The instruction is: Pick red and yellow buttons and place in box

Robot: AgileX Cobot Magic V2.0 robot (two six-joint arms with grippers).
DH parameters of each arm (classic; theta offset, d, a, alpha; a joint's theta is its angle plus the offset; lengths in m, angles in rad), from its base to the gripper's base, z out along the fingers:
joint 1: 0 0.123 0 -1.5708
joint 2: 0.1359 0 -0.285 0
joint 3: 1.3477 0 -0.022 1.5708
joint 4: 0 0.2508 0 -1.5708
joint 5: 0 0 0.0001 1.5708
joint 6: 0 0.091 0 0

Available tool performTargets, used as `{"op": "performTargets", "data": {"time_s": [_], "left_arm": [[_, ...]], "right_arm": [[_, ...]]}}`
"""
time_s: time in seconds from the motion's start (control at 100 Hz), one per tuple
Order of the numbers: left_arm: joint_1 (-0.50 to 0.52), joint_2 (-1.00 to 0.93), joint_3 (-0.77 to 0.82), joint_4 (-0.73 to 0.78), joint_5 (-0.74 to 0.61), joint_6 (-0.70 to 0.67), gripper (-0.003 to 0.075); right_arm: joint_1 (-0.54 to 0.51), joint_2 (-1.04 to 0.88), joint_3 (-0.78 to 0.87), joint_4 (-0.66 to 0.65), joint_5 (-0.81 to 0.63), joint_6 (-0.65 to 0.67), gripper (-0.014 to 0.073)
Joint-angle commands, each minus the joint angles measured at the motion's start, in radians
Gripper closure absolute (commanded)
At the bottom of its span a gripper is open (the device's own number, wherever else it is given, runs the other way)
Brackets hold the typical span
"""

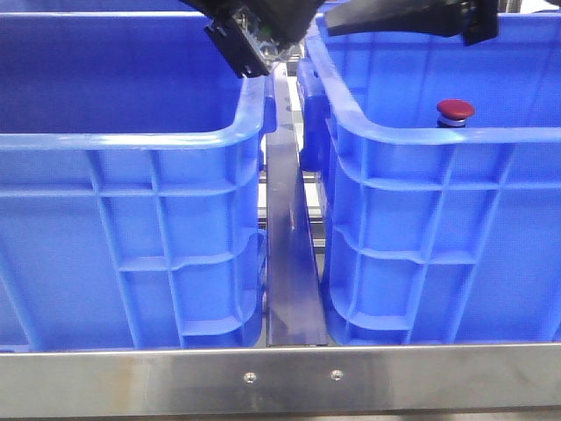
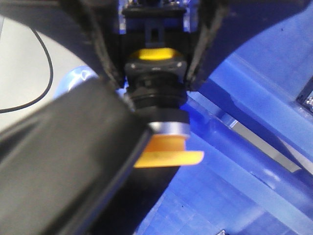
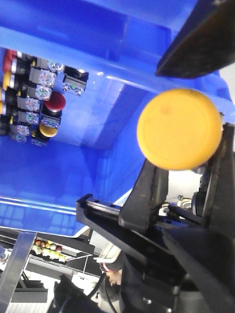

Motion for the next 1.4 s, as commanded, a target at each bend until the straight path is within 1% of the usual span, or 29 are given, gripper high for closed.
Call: {"op": "performTargets", "data": {"time_s": [0.0, 0.04, 0.09, 0.14, 0.21, 0.25, 0.28, 0.32, 0.37, 0.42, 0.44, 0.49, 0.54, 0.59, 0.77, 0.88, 0.97, 1.07, 1.23, 1.3, 1.39], "left_arm": [[-0.009, -0.039, -0.025, -0.034, -0.055, 0.001, 0.069], [-0.009, -0.039, -0.025, -0.034, -0.055, 0.001, 0.069], [-0.009, -0.039, -0.025, -0.034, -0.055, 0.001, 0.069], [-0.009, -0.039, -0.025, -0.034, -0.052, 0.001, 0.0689], [-0.009, -0.039, -0.025, -0.034, -0.053, 0.001, 0.0685], [-0.009, -0.039, -0.025, -0.034, -0.053, 0.001, 0.0676], [-0.009, -0.039, -0.025, -0.034, -0.053, 0.001, 0.0656], [-0.009, -0.039, -0.025, -0.034, -0.053, 0.011, 0.0624], [-0.009, -0.039, -0.025, -0.034, -0.047, 0.022, 0.056], [-0.007, -0.039, -0.025, -0.034, -0.041, 0.022, 0.0461], [-0.007, -0.039, -0.025, -0.032, -0.041, 0.022, 0.0433], [-0.007, -0.039, -0.025, -0.032, -0.038, 0.022, 0.0322], [-0.007, -0.039, -0.025, -0.032, -0.031, 0.022, 0.0245], [-0.007, -0.039, -0.025, -0.032, -0.029, 0.022, 0.0204], [-0.005, -0.039, -0.025, -0.032, -0.027, 0.022, 0.0208], [-0.005, -0.039, -0.025, -0.032, -0.025, 0.022, 0.0208], [-0.005, -0.039, -0.025, -0.032, -0.023, 0.022, 0.0208], [-0.005, -0.039, -0.025, -0.032, -0.023, 0.022, 0.0208], [-0.005, -0.039, -0.025, -0.032, -0.023, 0.022, 0.0208], [-0.005, -0.039, -0.025, -0.032, -0.023, 0.022, 0.0208], [-0.005, -0.039, -0.025, -0.032, -0.023, 0.022, 0.0208]], "right_arm": [[0.0, -0.025, -0.034, 0.07, 0.011, -0.016, -0.0001], [0.0, -0.025, -0.034, 0.07, 0.011, -0.016, 0.0037], [0.0, -0.025, -0.034, 0.07, 0.011, -0.016, 0.0116], [0.0, -0.025, -0.034, 0.07, 0.012, -0.017, 0.0225], [0.0, -0.025, -0.034, 0.07, 0.013, -0.019, 0.0348], [0.0, -0.025, -0.034, 0.07, 0.013, -0.021, 0.0391], [0.0, -0.025, -0.034, 0.07, 0.014, -0.023, 0.0416], [0.0, -0.025, -0.034, 0.07, 0.016, -0.023, 0.0424], [0.0, -0.025, -0.034, 0.07, 0.016, -0.023, 0.0424], [0.0, -0.025, -0.034, 0.07, 0.016, -0.023, 0.0424], [0.0, -0.025, -0.034, 0.07, 0.016, -0.023, 0.0424], [-0.005, -0.025, -0.036, 0.07, 0.015, -0.025, 0.0424], [-0.018, -0.026, -0.046, 0.068, 0.017, -0.036, 0.0424], [-0.043, -0.027, -0.064, 0.057, 0.036, -0.048, 0.0424], [-0.192, -0.031, -0.148, -0.011, 0.111, -0.079, 0.0424], [-0.282, -0.032, -0.166, -0.08, 0.098, -0.13, 0.0424], [-0.331, -0.032, -0.166, -0.127, 0.061, -0.181, 0.0424], [-0.364, -0.032, -0.166, -0.2, -0.019, -0.213, 0.0426], [-0.369, -0.032, -0.155, -0.34, -0.208, -0.224, 0.0426], [-0.369, -0.032, -0.131, -0.365, -0.294, -0.251, 0.0426], [-0.369, -0.032, -0.084, -0.365, -0.418, -0.285, 0.0426]]}}
